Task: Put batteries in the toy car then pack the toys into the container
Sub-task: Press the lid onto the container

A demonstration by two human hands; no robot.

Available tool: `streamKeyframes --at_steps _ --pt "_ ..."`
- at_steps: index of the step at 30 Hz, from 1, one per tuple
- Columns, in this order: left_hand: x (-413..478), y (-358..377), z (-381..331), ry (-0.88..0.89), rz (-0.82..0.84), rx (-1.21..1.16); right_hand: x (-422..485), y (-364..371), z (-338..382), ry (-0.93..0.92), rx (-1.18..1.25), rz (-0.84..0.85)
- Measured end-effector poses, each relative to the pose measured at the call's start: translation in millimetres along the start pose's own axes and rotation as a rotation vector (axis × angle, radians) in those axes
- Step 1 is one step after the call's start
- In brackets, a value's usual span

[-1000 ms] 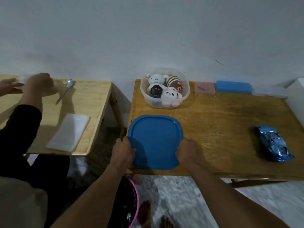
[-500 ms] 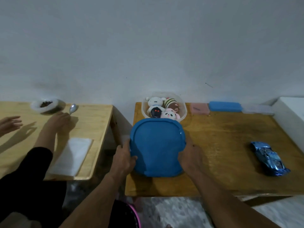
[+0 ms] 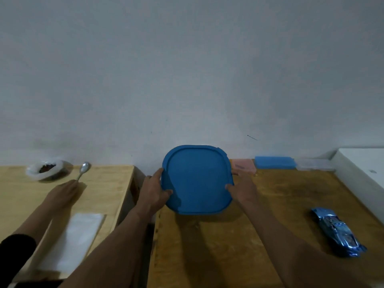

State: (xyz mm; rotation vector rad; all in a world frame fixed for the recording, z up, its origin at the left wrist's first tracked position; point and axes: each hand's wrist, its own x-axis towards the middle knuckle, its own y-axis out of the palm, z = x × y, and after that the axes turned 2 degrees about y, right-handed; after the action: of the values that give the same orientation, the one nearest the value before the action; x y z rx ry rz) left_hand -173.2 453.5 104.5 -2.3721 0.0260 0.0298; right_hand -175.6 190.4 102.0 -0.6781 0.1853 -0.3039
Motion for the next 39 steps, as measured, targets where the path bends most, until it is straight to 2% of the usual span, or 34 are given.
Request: streamKeyframes --at_steps 7,17,25,30,39 --pt "53 6 -24 -0.012 -0.018 0.013 63 -6 -2 0.021 0.159 0.101" --pt "90 31 -44 -0.114 -0.021 -0.054 129 -8 -9 0.035 0.065 0.219" --pt "104 37 -34 -0.237 -0.014 -0.062 147 13 -11 0.065 0.055 0.332" --pt "114 37 -27 -0.299 -0.008 -0.118 156 20 -10 0.073 0.042 0.342" --pt "116 38 -25 -0.274 0.02 -0.115 152 19 -11 0.081 0.024 0.35"
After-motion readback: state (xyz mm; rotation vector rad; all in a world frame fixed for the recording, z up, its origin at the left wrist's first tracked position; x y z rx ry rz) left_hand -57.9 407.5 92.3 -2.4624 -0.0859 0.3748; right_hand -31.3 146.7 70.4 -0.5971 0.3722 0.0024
